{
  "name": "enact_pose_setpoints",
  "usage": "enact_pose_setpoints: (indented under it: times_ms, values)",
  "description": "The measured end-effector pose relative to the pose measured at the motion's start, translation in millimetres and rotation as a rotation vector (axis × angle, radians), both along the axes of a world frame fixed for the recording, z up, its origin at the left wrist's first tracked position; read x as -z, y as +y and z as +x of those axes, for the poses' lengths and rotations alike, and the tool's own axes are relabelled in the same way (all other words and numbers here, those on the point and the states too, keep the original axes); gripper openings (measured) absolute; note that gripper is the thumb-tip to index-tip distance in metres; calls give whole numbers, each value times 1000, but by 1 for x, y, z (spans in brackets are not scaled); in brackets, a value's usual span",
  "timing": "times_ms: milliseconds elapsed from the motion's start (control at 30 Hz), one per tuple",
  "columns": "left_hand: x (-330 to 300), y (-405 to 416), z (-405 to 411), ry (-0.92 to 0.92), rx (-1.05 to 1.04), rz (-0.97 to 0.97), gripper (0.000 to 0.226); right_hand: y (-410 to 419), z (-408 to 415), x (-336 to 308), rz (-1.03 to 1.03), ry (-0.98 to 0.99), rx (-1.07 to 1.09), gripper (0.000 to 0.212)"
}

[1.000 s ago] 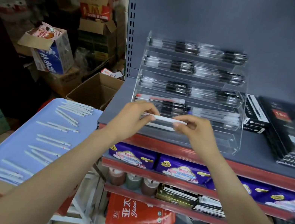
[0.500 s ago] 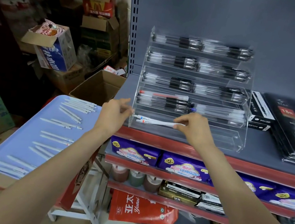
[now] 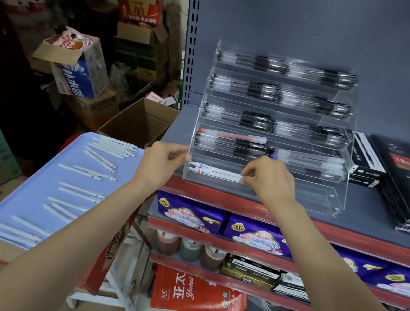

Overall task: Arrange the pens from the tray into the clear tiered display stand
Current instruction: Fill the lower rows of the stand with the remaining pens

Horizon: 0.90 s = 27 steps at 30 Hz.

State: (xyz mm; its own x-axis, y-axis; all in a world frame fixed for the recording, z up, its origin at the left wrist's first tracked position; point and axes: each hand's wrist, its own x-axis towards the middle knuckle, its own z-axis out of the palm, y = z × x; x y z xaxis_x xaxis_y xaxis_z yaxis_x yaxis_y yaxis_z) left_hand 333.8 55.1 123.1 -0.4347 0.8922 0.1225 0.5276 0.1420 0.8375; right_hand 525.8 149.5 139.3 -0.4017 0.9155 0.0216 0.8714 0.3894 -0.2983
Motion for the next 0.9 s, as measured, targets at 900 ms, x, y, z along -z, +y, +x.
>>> enact_pose_setpoints:
  times_ms: [900]
  values:
    - [88,-163,-149,242,-160,-243,17,-155,-184,75,-248,283,-423,21]
